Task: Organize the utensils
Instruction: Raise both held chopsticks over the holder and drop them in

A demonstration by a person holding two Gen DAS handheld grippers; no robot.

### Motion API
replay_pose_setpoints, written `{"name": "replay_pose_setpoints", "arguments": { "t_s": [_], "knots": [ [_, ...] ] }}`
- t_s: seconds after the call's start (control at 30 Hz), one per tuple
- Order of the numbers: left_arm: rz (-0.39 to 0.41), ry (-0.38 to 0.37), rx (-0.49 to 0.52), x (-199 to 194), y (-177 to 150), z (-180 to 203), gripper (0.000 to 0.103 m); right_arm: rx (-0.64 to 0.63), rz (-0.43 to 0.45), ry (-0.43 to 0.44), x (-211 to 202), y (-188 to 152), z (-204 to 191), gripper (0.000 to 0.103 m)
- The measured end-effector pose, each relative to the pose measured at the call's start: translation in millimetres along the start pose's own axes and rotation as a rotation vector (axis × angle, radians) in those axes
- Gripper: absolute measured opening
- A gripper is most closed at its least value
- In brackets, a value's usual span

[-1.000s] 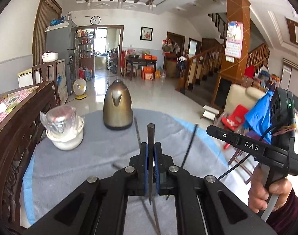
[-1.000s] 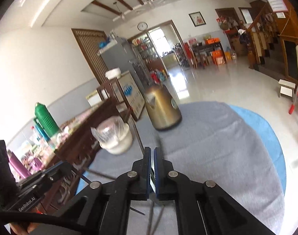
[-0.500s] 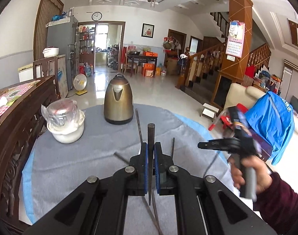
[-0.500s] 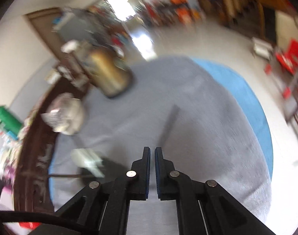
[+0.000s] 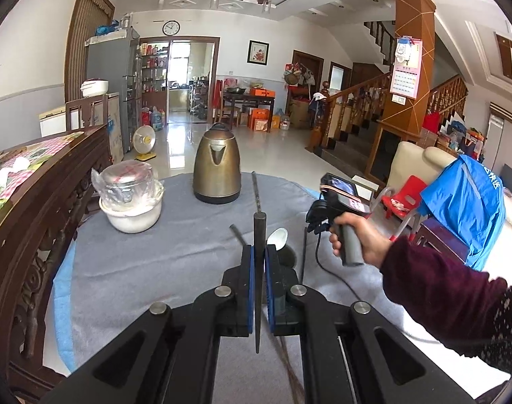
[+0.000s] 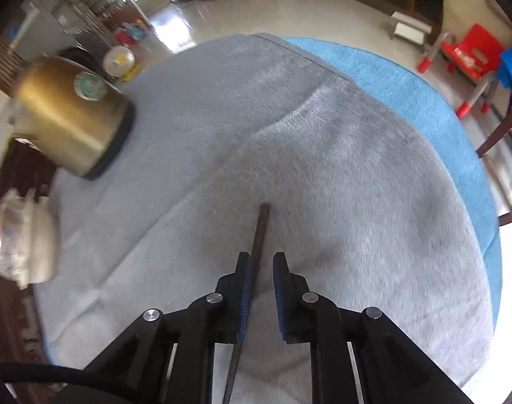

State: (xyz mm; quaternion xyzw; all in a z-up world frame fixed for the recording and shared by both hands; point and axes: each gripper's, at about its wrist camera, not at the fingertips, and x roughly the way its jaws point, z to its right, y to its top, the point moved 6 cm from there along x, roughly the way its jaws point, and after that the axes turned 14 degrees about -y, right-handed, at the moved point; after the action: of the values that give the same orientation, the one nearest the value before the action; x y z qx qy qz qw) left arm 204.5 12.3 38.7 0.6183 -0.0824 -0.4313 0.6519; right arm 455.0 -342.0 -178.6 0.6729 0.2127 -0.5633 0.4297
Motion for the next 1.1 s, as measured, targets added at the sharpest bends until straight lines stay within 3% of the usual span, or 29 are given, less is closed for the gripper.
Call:
{"name": "replay_pose_setpoints", "arguments": {
  "t_s": [0.07,0.2,0.33,0.4,0.53,0.63,0.83,1.1],
  "knots": [
    [0.0,0.002,-0.015,-2,-3,-6,0.006,-0.007,0.008,-0.06,6,6,-4,0.016],
    [-0.002,0.005,-0.045,0,-8,-16,0.006,-0.008,-0.049,-0.046,22,6,-13,0.017],
    [0.002,0.007,-0.058,3,-7,-18,0.006,-0.026,0.032,-0.086,21,9,-16,0.016],
    [0.008,0.004,-0.064,4,-6,-17,0.006,-0.062,0.056,-0.11,19,6,-17,0.009],
    [0.013,0.006,-0.059,5,-1,-13,0.006,-0.055,0.095,-0.033,9,-4,-5,0.008],
    [0.026,0.004,-0.047,4,7,-7,0.006,-0.047,0.171,0.068,-21,-12,9,0.008],
    [0.085,-0.002,-0.018,-1,32,11,0.006,-0.009,0.456,0.275,-129,-29,45,0.007],
    [0.174,0.007,-0.012,-1,71,27,0.006,0.024,0.779,0.454,-259,-61,59,0.007]
  ]
}}
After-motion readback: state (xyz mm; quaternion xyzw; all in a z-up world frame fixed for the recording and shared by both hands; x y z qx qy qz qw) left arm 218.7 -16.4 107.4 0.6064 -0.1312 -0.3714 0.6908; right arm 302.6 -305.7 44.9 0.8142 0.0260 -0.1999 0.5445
